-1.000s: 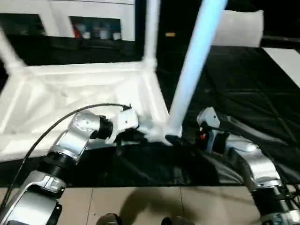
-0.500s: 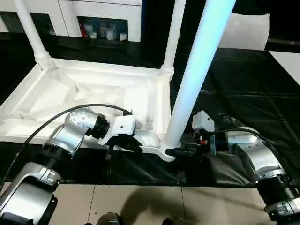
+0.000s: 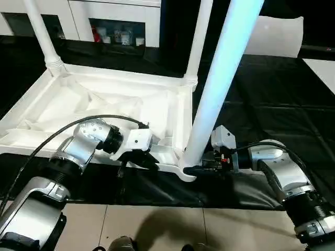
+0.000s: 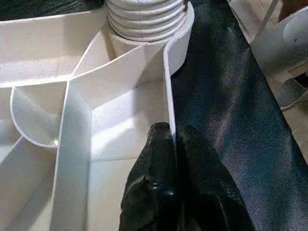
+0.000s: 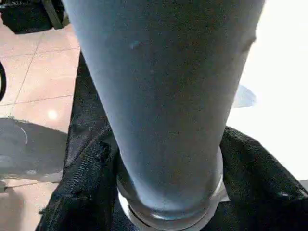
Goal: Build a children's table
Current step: Rotate leg to tighten
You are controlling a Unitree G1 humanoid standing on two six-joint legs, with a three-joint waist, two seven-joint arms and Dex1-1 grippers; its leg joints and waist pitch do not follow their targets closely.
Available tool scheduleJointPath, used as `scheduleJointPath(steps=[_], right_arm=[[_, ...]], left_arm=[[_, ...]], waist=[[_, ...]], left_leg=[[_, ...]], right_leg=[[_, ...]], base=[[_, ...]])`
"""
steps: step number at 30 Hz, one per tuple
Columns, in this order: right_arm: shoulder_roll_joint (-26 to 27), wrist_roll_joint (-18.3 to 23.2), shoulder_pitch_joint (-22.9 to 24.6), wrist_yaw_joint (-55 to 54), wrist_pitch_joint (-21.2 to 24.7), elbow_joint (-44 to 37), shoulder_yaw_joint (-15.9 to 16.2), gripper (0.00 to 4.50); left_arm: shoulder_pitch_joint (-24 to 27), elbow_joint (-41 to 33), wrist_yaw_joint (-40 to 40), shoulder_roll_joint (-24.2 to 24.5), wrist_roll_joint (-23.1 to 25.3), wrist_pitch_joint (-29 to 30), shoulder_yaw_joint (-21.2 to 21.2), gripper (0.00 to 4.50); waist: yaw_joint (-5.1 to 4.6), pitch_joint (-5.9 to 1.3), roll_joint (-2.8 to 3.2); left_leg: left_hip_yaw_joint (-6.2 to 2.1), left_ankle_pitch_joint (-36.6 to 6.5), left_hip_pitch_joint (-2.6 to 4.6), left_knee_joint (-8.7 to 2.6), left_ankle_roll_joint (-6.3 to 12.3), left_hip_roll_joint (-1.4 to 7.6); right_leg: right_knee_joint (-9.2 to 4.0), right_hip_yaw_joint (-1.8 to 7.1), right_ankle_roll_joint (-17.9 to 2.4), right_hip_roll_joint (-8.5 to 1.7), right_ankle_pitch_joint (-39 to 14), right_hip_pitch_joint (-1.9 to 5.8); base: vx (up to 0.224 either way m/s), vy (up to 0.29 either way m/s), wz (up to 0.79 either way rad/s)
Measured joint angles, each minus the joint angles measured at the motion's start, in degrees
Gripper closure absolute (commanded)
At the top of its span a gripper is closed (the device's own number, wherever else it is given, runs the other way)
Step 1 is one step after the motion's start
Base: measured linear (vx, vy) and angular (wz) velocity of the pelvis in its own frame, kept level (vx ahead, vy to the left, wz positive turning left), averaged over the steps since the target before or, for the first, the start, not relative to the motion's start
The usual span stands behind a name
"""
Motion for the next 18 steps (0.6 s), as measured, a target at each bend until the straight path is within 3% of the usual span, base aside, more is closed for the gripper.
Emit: scheduleJointPath(steps=[5, 8, 11, 14, 18], right_arm=[[1.25, 1.72, 1.19, -0.61, 2.09, 0.00, -1.07, 1.83], [6.73, 2.90, 5.70, -8.32, 3.22, -0.84, -5.64, 1.84], [10.95, 3.08, 7.88, -17.53, 3.50, -1.27, -8.22, 1.85], [14.84, 2.19, 9.19, -26.98, 3.89, -1.31, -11.08, 1.85], [21.35, -0.59, 7.14, -41.45, 3.72, 1.14, -14.94, 1.85]], left_arm=[[-0.04, 0.22, -0.47, 0.23, -0.03, 0.42, 0.32, 4.50], [0.87, -0.20, 4.00, -1.49, -0.05, 5.29, 2.54, 4.50], [2.11, -1.14, 9.62, -3.08, 0.64, 9.66, 4.23, 4.50], [4.40, -3.44, 16.40, -6.61, 1.59, 13.76, 5.58, 4.50], [5.79, -5.49, 26.35, -12.27, 2.82, 19.56, 7.35, 4.50]], waist=[[0.16, 0.02, 0.04], [0.15, -0.11, 0.53], [-0.60, -0.23, 1.43], [-1.70, -0.17, 1.52], [-3.39, -0.19, 1.53]], left_leg=[[0.00, 0.00, 0.03, 0.00, -0.01, 0.04], [0.00, -0.01, 0.23, 0.00, -0.04, 0.05], [0.03, -0.01, 0.71, -0.01, -0.03, -0.16], [0.02, -0.02, 1.51, -0.06, -0.03, -0.21], [-0.19, -0.02, 1.59, -0.19, -0.03, -0.44]], right_leg=[[0.02, -0.02, -0.01, 0.02, 0.00, 0.01], [-0.06, -0.02, -0.06, 0.02, 0.03, 0.23], [-0.09, 0.20, -0.16, -0.08, 0.10, 0.57], [-0.33, 0.17, 0.59, -0.17, -0.37, 1.14], [-0.90, 0.15, 0.66, -0.23, -0.42, 1.12]], base=[[0.000, 0.000, 0.00], [0.000, 0.000, 0.00], [0.000, 0.000, 0.00], [0.000, 0.000, 0.00], [0.000, 0.000, 0.00]])
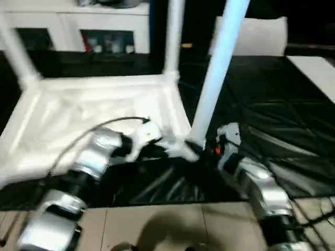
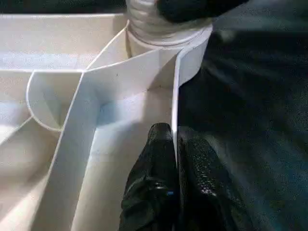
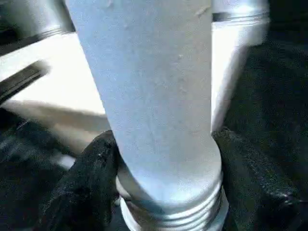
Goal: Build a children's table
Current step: Rotate leg to tighten
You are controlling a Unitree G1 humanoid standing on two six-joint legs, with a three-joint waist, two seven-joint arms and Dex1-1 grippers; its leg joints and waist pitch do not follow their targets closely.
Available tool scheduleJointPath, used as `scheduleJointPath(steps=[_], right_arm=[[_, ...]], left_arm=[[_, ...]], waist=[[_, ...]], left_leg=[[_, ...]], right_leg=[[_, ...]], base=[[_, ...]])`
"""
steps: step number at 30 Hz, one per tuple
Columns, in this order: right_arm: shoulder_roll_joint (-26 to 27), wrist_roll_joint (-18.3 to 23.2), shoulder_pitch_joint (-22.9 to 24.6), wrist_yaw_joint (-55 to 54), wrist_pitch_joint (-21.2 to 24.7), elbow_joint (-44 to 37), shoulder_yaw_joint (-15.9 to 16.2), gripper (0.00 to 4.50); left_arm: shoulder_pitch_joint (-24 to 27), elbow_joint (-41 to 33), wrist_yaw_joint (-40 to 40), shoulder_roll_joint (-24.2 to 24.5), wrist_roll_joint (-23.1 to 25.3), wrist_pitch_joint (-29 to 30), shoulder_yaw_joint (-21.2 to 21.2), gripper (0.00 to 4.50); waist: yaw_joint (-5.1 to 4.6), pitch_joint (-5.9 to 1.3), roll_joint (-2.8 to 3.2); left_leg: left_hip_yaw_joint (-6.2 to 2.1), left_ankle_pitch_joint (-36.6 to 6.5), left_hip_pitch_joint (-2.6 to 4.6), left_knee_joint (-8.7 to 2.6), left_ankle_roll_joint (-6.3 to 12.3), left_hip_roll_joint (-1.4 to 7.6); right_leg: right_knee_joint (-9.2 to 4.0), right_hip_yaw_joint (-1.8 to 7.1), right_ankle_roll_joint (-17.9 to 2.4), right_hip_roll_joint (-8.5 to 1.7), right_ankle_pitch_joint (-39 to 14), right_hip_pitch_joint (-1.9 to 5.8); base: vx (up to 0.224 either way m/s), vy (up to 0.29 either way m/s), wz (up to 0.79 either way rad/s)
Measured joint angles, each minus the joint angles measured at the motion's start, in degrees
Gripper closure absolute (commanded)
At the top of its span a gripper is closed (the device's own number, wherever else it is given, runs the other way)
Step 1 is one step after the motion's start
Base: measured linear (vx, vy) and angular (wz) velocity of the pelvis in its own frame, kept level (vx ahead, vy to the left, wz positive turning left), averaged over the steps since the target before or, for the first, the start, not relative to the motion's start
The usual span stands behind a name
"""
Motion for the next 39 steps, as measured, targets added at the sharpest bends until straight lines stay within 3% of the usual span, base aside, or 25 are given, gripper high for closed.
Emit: scheduleJointPath(steps=[4, 9, 10, 16, 25, 32, 38, 39], right_arm=[[5.06, -2.10, -4.53, -12.88, -0.48, 4.58, -2.55, 1.86], [6.18, -3.65, -5.80, -18.08, -1.09, 5.91, -2.79, 1.86], [6.30, -3.88, -5.80, -18.09, -1.22, 5.91, -2.92, 1.30], [6.83, -3.01, -4.41, -15.76, -3.62, 4.90, -3.15, 0.79], [-4.20, 0.89, 0.46, 4.06, -3.51, -2.72, 1.22, 0.03], [-14.18, 3.12, -0.49, 17.49, -3.15, -4.27, 1.38, 0.03], [-19.36, 5.64, -3.46, 30.60, -0.38, -4.88, 5.18, 0.03], [-20.00, 5.80, -3.93, 32.44, 0.16, -5.45, 5.81, 0.19]], left_arm=[[-0.55, -0.30, 8.79, -4.20, 2.88, 2.65, 0.15, 4.50], [-0.98, -0.08, 12.44, -6.05, 4.39, 3.33, -0.51, 4.50], [-1.00, -0.08, 12.49, -6.05, 4.52, 3.19, -0.62, 4.50], [-1.34, 0.01, 11.86, -4.53, 4.67, 1.23, -0.92, 4.50], [-1.68, 1.85, 2.93, 2.27, 1.61, -5.93, -0.22, 4.50], [-2.13, 4.74, -9.62, 8.65, -2.05, -12.26, 0.38, 4.50], [-4.80, 8.37, -22.05, 11.99, -3.50, -16.34, -1.72, 4.50], [-5.20, 8.77, -23.85, 12.41, -3.49, -16.85, -2.16, 4.50]], waist=[[-1.23, 0.01, 0.00], [-1.33, 0.02, -0.05], [-1.33, 0.02, -0.07], [-1.38, 0.02, -0.07], [-1.28, 0.01, -0.12], [-0.34, -0.03, -0.24], [1.30, 0.02, -0.31], [1.66, 0.02, -0.31]], left_leg=[[-0.18, 0.00, -0.21, -0.05, 0.01, -0.15], [-0.14, -0.04, -0.25, -0.12, 0.07, -0.42], [-0.13, -0.04, -0.26, -0.12, 0.08, -0.48], [0.03, -0.04, -0.66, -0.13, 0.09, -0.59], [0.26, 0.14, -1.05, -0.31, 0.37, -0.47], [0.27, 0.18, -1.34, -0.61, 0.45, 0.15], [0.32, 0.29, -1.72, -0.49, 0.68, 0.24], [0.35, 0.29, -1.70, -0.44, 0.67, 0.25]], right_leg=[[-0.81, -0.08, 0.00, -0.03, 0.00, -0.07], [-1.38, 0.08, 0.00, -0.20, 0.00, -0.14], [-1.38, 0.10, 0.00, -0.26, 0.00, -0.13], [-1.31, 0.03, -0.05, -0.54, 0.04, -0.39], [-1.16, -0.10, -0.05, -0.60, 2.24, -1.18], [-1.13, -0.37, -0.06, -0.05, 2.33, -1.50], [-1.04, -0.37, -0.18, 0.01, 2.33, -1.84], [-1.04, -0.35, -0.21, 0.00, 2.35, -1.82]], base=[[0.000, 0.000, 0.00], [0.000, 0.000, 0.00], [0.000, 0.000, 0.00], [0.000, 0.000, 0.00], [0.000, 0.000, 0.00], [0.000, 0.000, 0.00], [0.000, 0.000, 0.00], [0.000, 0.000, 0.00]])
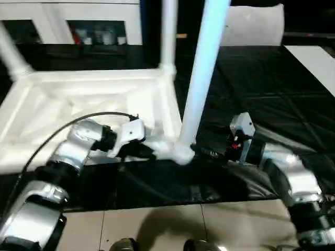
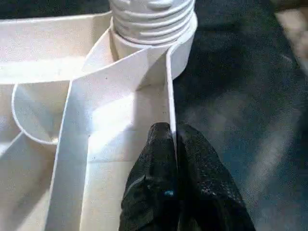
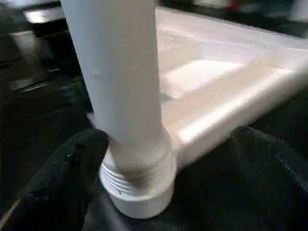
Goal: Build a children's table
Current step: Rotate leg to tighten
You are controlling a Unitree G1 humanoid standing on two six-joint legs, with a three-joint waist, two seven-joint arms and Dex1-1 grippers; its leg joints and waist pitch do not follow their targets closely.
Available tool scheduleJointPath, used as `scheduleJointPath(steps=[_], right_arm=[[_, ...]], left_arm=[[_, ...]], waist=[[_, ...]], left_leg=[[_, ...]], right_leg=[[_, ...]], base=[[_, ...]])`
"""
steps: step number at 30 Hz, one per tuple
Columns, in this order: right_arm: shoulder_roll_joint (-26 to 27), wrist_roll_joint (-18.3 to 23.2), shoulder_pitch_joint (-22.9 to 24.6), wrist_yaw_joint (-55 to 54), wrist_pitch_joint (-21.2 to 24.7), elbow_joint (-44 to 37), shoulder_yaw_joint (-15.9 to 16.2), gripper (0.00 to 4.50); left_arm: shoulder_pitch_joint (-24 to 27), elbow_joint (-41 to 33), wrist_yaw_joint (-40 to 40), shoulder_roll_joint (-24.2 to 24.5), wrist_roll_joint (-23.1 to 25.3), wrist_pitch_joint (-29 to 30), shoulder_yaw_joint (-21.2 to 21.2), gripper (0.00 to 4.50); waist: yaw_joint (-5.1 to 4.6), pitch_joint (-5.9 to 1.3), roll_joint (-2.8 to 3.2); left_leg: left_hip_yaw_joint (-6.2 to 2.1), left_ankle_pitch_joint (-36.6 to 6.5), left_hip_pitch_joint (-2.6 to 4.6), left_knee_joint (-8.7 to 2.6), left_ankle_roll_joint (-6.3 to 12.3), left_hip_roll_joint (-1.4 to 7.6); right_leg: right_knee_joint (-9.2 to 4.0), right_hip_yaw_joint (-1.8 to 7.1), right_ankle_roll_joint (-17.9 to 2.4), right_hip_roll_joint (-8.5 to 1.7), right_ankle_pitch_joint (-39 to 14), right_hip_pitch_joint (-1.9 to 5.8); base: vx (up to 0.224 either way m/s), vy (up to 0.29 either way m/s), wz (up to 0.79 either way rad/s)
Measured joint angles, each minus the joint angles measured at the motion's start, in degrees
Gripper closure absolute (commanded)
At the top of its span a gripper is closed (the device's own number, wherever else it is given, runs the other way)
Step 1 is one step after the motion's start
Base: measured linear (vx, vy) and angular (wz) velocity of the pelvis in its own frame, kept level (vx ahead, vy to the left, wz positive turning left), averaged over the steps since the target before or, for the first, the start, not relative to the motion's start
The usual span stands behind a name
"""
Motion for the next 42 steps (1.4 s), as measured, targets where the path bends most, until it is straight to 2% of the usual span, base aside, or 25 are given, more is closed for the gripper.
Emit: scheduleJointPath(steps=[3, 7, 8, 10, 15, 24, 32, 35, 36, 38, 42], right_arm=[[-0.82, 0.42, -0.58, 4.04, 0.79, -0.57, 1.83, 0.42], [-2.25, 1.41, -0.67, 8.46, 2.55, -0.99, 4.02, 0.81], [-2.30, 1.52, -0.76, 9.03, 2.75, -1.05, 4.44, 0.81], [-2.25, 1.67, -0.82, 10.40, 3.10, -1.47, 5.15, 1.11], [-1.70, 1.72, -1.76, 11.74, 3.38, -1.80, 6.69, 1.56], [-1.72, 2.16, -1.75, 13.17, 4.64, -2.58, 7.16, 2.36], [-0.58, 2.43, -0.20, 9.64, 8.20, -5.07, 5.91, 2.46], [3.53, 1.83, 1.78, 0.51, 9.40, -5.33, 2.54, 2.46], [6.40, 0.85, 2.23, -5.37, 9.20, -5.09, 0.85, 2.46], [9.31, -0.70, 2.25, -12.22, 8.65, -4.63, -0.55, 2.46], [17.76, -4.70, 0.54, -31.70, 6.72, -1.07, -5.40, 2.49]], left_arm=[[-0.82, 0.71, -3.49, 0.33, -0.01, -0.73, -0.81, 4.50], [-1.46, 1.60, -6.69, 0.25, -0.03, -1.90, -1.84, 4.50], [-1.59, 1.94, -7.09, 0.22, -0.03, -2.25, -2.09, 4.50], [-2.08, 2.31, -7.65, -0.09, -0.36, -2.79, -2.89, 4.50], [-2.89, 2.49, -7.90, -0.85, -1.32, -3.68, -5.38, 4.50], [-3.51, 2.60, -7.91, -1.13, -2.23, -4.03, -6.97, 4.50], [-3.54, 3.29, -6.33, -1.80, -1.57, -2.01, -5.49, 4.50], [-3.50, 3.01, 0.25, -2.94, -0.77, 3.13, -3.81, 4.50], [-3.48, 2.93, 3.89, -3.68, -0.14, 5.70, -2.67, 4.50], [-3.42, 2.39, 7.69, -4.75, 0.16, 8.63, -1.88, 4.50], [-2.98, 0.26, 19.93, -10.98, 1.69, 16.62, 0.80, 4.50]], waist=[[0.57, 0.05, -0.10], [0.87, 0.10, -0.18], [0.93, 0.10, -0.19], [1.33, 0.10, -0.19], [2.32, 0.10, -0.21], [2.33, 0.16, -0.33], [2.31, 0.16, -0.33], [1.96, 0.16, -0.33], [1.54, 0.17, -0.33], [0.43, 0.17, -0.34], [-1.67, 0.24, -0.49]], left_leg=[[0.04, -0.13, 0.02, 0.10, -0.21, 0.00], [0.11, -0.16, 0.04, 0.20, -0.29, -0.02], [0.12, -0.16, 0.06, 0.22, -0.29, -0.02], [0.12, -0.15, 0.07, 0.24, -0.29, -0.01], [0.21, -0.15, 0.06, 0.26, -0.28, -0.02], [0.37, -0.16, 0.06, 0.26, -0.28, -0.05], [0.59, -0.12, 0.15, 0.25, -0.24, -0.05], [0.82, -0.05, 0.40, 0.26, -0.18, -0.07], [0.85, -0.02, 0.54, 0.28, -0.23, -0.08], [0.84, -0.02, 0.65, 0.28, -0.24, -0.18], [0.86, -0.03, 0.73, 0.28, -0.22, -0.33]], right_leg=[[0.01, 0.01, -0.11, -0.03, 0.07, 0.05], [0.01, 0.03, -0.24, -0.09, 0.15, 0.11], [0.01, 0.03, -0.25, -0.10, 0.16, 0.14], [0.02, 0.02, -0.28, -0.11, 0.17, 0.15], [0.03, 0.02, -0.29, -0.19, 0.18, 0.18], [0.03, 0.00, -0.28, -0.33, 0.18, 0.17], [0.09, -0.04, -0.26, -0.51, 0.17, 0.23], [0.25, -0.03, 0.01, -0.71, 0.00, 0.31], [0.30, 0.00, 0.12, -0.74, -0.07, 0.35], [0.20, 0.00, 0.22, -0.84, -0.12, 0.39], [-0.27, 0.15, 0.23, -0.87, -0.13, 0.50]], base=[[0.000, 0.000, 0.00], [0.000, 0.000, 0.00], [0.000, 0.000, 0.00], [0.000, 0.000, 0.00], [0.000, 0.000, 0.00], [0.000, 0.000, 0.00], [0.000, 0.000, 0.00], [0.000, 0.000, 0.00], [0.000, 0.000, 0.00], [0.000, 0.000, 0.00], [0.000, 0.000, 0.00]])
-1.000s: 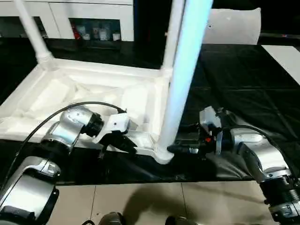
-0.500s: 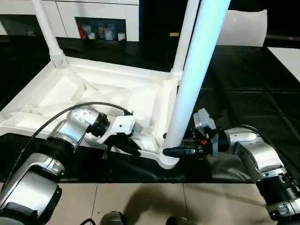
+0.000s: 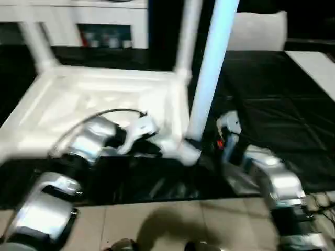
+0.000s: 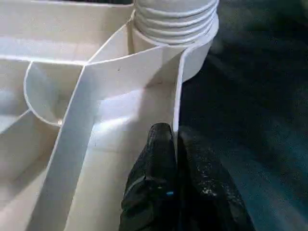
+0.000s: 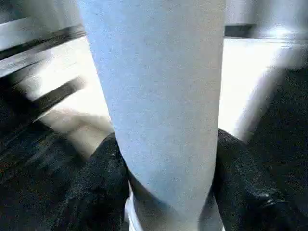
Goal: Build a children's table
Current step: Rotate leg to tighten
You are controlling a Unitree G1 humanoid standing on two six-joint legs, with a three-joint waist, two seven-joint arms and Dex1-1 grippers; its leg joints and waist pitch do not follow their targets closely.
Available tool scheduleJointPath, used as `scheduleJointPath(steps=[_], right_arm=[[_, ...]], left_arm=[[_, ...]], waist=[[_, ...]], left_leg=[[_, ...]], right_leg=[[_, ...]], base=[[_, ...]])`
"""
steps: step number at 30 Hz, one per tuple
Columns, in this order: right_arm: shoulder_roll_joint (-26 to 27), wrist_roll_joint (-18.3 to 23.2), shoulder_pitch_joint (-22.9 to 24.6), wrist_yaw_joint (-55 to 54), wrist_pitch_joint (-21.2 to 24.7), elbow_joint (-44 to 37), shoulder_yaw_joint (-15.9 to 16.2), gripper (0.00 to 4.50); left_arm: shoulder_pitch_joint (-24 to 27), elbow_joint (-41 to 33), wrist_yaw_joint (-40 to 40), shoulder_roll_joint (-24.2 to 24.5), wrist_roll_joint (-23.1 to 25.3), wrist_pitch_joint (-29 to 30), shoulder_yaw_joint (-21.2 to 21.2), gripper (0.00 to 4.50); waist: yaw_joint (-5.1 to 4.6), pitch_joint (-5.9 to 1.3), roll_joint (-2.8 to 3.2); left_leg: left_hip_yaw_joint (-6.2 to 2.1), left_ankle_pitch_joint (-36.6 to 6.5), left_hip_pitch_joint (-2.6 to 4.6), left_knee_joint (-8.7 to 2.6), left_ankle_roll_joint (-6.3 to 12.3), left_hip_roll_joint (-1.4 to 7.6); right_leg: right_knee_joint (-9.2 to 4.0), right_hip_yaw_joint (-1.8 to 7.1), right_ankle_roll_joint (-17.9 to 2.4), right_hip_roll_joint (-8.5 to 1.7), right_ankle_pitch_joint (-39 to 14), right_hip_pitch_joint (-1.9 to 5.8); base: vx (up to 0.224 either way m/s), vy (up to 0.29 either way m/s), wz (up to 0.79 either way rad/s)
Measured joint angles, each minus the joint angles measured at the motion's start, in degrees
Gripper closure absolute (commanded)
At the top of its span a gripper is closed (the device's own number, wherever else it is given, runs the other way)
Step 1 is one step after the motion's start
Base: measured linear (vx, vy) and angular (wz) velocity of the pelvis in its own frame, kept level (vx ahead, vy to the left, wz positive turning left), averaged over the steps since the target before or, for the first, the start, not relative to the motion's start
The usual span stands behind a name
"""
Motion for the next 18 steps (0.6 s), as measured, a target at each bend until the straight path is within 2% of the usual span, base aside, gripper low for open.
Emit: scheduleJointPath(steps=[2, 3, 6, 8, 9, 14, 18], right_arm=[[2.06, -1.15, -2.12, -6.28, -0.61, 2.60, -0.93, 2.49], [4.45, -2.80, -4.94, -12.37, -1.27, 5.67, -1.84, 2.49], [7.12, -4.94, -8.97, -20.76, -2.55, 10.57, -3.40, 2.49], [7.44, -5.36, -10.44, -22.66, -3.61, 12.65, -4.02, 2.49], [7.85, -5.43, -10.44, -23.01, -4.17, 12.84, -4.49, 1.94], [8.59, -5.00, -9.56, -21.27, -5.34, 11.91, -5.35, 1.52], [6.44, -3.63, -6.10, -14.36, -6.41, 9.41, -3.43, 1.15]], left_arm=[[0.00, 0.03, 4.67, -2.38, 0.21, 1.70, 0.90, 4.50], [-0.23, 0.40, 9.34, -4.42, 0.73, 2.62, 1.58, 4.50], [-0.85, 0.76, 16.50, -7.71, 1.64, 4.56, 2.12, 4.50], [-1.27, 0.99, 18.62, -9.00, 2.33, 5.19, 2.26, 4.50], [-1.30, 0.88, 18.72, -9.13, 2.46, 5.33, 2.27, 4.50], [-1.12, -0.01, 18.16, -8.37, 2.79, 4.50, 1.60, 4.50], [-0.48, -0.99, 16.70, -5.77, 2.76, 2.95, 1.50, 4.50]], waist=[[-0.77, 0.05, -0.25], [-1.23, 0.10, -0.36], [-1.44, 0.17, -0.48], [-1.39, 0.18, -0.50], [-1.36, 0.18, -0.53], [-1.25, 0.17, -0.52], [-1.57, 0.18, -0.51]], left_leg=[[0.01, 0.00, 0.00, 0.00, 0.00, -0.04], [0.01, 0.00, 0.00, 0.01, 0.00, -0.05], [0.01, 0.00, 0.00, 0.01, 0.01, -0.06], [0.01, -0.01, -0.07, -0.02, 0.02, -0.07], [0.01, -0.03, -0.07, -0.06, 0.05, -0.07], [0.01, -0.05, -0.07, -0.31, 0.08, -0.08], [-0.01, -0.05, -0.02, -0.53, 0.07, 0.03]], right_leg=[[-0.03, 0.08, 0.00, 0.00, 0.00, 0.00], [-0.03, 0.07, 0.00, 0.00, 0.00, -0.02], [-0.04, 0.07, 0.00, 0.00, 0.00, -0.06], [-0.05, 0.08, 0.00, 0.00, 0.00, -0.11], [-0.04, 0.08, 0.00, 0.02, 0.00, -0.10], [0.01, 0.07, -0.03, 0.04, 0.23, -0.15], [0.10, 0.03, 0.00, 0.20, 0.32, -0.27]], base=[[0.000, 0.000, 0.00], [0.000, 0.000, 0.00], [0.000, 0.000, 0.00], [0.000, 0.000, 0.00], [0.000, 0.000, 0.00], [0.000, 0.000, 0.00], [0.000, 0.000, 0.00]])
